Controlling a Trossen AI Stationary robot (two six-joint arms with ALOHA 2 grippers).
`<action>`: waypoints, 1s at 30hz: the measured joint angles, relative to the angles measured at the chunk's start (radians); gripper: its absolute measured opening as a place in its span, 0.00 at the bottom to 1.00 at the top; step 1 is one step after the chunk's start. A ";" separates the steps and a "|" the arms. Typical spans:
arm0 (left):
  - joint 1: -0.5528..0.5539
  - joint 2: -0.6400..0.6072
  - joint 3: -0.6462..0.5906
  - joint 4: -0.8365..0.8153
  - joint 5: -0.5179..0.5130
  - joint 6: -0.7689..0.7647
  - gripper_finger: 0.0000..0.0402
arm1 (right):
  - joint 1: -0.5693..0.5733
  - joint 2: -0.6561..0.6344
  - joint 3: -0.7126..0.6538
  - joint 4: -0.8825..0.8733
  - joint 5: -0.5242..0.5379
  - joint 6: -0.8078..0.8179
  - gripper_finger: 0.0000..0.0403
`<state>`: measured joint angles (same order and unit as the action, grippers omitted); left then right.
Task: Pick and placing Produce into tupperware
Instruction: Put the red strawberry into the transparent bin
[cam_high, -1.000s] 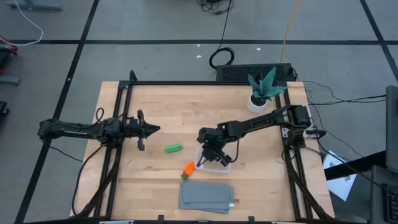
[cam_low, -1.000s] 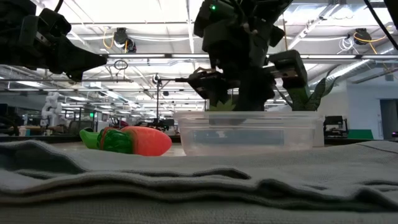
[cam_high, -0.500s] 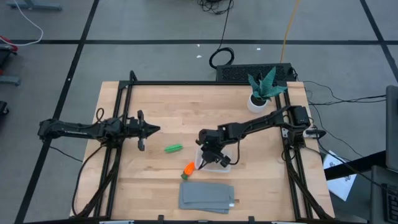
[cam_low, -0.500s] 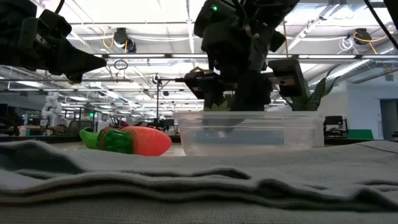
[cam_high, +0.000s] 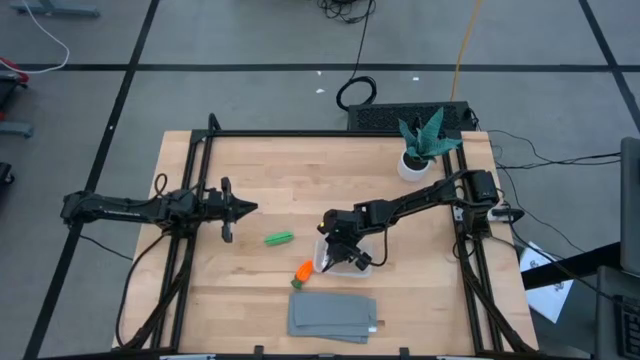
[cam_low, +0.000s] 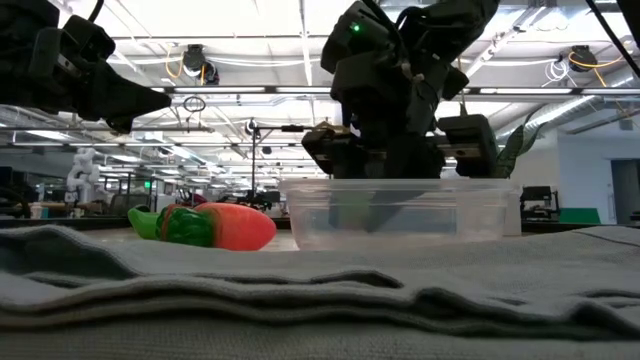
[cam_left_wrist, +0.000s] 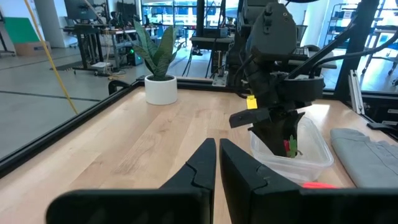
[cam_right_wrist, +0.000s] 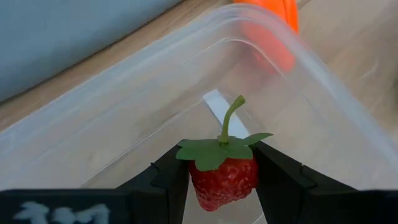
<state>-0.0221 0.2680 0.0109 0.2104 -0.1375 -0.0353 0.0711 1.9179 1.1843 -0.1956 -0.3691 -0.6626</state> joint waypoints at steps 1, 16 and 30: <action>0.000 0.000 0.000 0.000 0.000 0.000 0.06 | 0.000 0.000 0.000 0.002 0.000 0.004 0.36; 0.000 0.000 0.000 0.000 0.000 0.000 0.06 | 0.000 0.000 0.000 0.010 0.000 0.013 0.40; 0.000 0.000 0.000 0.000 0.000 0.000 0.06 | 0.000 0.000 0.000 0.008 0.000 0.030 0.42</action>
<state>-0.0220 0.2684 0.0109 0.2104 -0.1375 -0.0353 0.0711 1.9179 1.1847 -0.1879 -0.3691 -0.6321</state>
